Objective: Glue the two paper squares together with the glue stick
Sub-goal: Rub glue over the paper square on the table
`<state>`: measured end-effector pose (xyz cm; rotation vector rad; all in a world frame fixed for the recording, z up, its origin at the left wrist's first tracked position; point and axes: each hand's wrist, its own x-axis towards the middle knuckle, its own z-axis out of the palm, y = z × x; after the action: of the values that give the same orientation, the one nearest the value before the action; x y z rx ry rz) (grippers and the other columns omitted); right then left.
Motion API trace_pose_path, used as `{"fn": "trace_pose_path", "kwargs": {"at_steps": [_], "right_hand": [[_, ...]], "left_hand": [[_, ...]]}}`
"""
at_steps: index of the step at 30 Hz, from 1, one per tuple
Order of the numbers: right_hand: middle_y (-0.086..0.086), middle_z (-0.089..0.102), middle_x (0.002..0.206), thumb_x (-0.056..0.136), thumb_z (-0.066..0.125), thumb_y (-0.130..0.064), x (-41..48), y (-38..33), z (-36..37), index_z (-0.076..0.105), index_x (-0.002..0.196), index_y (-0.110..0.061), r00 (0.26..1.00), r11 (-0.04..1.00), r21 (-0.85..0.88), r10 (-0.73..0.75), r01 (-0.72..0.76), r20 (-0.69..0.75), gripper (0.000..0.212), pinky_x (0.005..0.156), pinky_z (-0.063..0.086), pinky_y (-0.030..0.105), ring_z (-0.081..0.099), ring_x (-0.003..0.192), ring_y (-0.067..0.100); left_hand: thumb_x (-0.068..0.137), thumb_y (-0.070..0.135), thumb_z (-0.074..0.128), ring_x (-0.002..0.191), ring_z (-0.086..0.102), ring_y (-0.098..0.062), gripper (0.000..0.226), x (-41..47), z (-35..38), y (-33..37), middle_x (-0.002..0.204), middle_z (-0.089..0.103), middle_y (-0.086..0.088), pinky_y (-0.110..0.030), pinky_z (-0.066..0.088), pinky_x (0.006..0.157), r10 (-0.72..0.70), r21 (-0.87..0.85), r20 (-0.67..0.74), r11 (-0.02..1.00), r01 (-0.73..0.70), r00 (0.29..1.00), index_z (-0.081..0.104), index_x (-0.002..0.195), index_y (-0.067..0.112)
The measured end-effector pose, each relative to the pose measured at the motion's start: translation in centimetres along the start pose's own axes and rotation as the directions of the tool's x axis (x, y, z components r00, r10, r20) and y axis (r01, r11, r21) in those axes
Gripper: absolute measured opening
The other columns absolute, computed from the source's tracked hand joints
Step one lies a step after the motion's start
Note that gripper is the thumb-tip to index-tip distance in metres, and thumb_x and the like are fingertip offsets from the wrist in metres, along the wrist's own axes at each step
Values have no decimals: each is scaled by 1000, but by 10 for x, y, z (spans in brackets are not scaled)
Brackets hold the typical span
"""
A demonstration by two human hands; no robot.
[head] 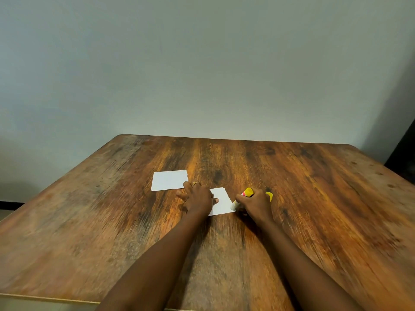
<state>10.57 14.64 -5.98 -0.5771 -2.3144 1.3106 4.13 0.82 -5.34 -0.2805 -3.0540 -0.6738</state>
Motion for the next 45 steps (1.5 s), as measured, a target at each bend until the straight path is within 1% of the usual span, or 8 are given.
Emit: {"fn": "trace_pose_path", "kwargs": {"at_steps": [6, 10, 13, 21, 30, 34, 37, 45], "right_hand": [[20, 70, 73, 73, 67, -13, -1, 0, -6, 65, 69, -4, 994, 968, 233, 101, -88, -46, 10, 64, 58, 55, 70, 70, 37], [15, 70, 70, 75, 67, -9, 0, -5, -7, 64, 66, -10, 990, 952, 295, 114, -85, -81, 10, 45, 54, 29, 68, 54, 14], [7, 68, 69, 77, 68, -8, 0, -6, -5, 64, 70, -11, 989, 932, 346, 136, -107, -58, 9, 43, 53, 24, 68, 58, 15], [4, 66, 66, 80, 69, -16, 13, -6, 4, 63, 71, -15, 991, 960, 272, 99, -70, -94, 11, 42, 46, 15, 62, 55, 11], [4, 72, 68, 75, 69, -18, 33, -10, 16, 73, 67, -12, 997, 983, 178, 57, -47, -51, 11, 65, 53, 33, 66, 67, 20], [0, 67, 54, 73, 70, -17, 38, -9, 20, 67, 55, -13, 999, 992, 118, 45, -42, -22, 18, 49, 45, 22, 57, 49, 9], [13, 69, 61, 74, 68, -18, 40, -8, 23, 68, 63, -3, 999, 996, 82, 42, -42, -1, 19, 56, 46, 30, 57, 54, 18], [1, 59, 53, 74, 71, -18, 43, -8, 26, 56, 51, -18, 1000, 999, 29, 28, -28, -6, 28, 50, 38, 24, 51, 51, 14]], "left_hand": [[85, 42, 61, 135, 22, -33, 41, 0, 0, -1, 139, 46, -10, -62, 12, 108, 24, 52, -41, 998, -22, 999, 64, 115, 14], [88, 39, 58, 135, 20, -33, 41, -2, 0, -2, 141, 41, -10, -59, 14, 107, 99, 150, -78, 985, -87, 992, 57, 119, 12], [90, 39, 54, 136, 18, -32, 38, -3, 0, -5, 144, 37, -10, -56, 14, 108, 148, 245, -89, 962, -122, 985, 53, 119, 15], [90, 40, 53, 127, 26, -30, 32, -2, -6, -10, 136, 44, -8, -55, 18, 103, 142, 151, -126, 981, -122, 982, 62, 109, 15], [88, 40, 56, 133, 21, -33, 32, 1, -8, -8, 141, 40, -5, -57, 21, 103, 208, 177, 37, 961, -211, 977, 64, 118, 31], [85, 41, 60, 135, 19, -33, 33, 4, -5, -9, 144, 39, -6, -62, 18, 106, 180, 149, 51, 971, -185, 982, 64, 116, 31], [84, 42, 61, 136, 19, -34, 34, 7, -4, -8, 145, 38, -6, -62, 17, 107, 168, 149, 57, 973, -175, 984, 65, 116, 30], [84, 42, 62, 137, 16, -35, 38, 10, -6, -8, 148, 35, -8, -64, 10, 108, 127, 128, 89, 982, -138, 988, 64, 119, 28]]}}
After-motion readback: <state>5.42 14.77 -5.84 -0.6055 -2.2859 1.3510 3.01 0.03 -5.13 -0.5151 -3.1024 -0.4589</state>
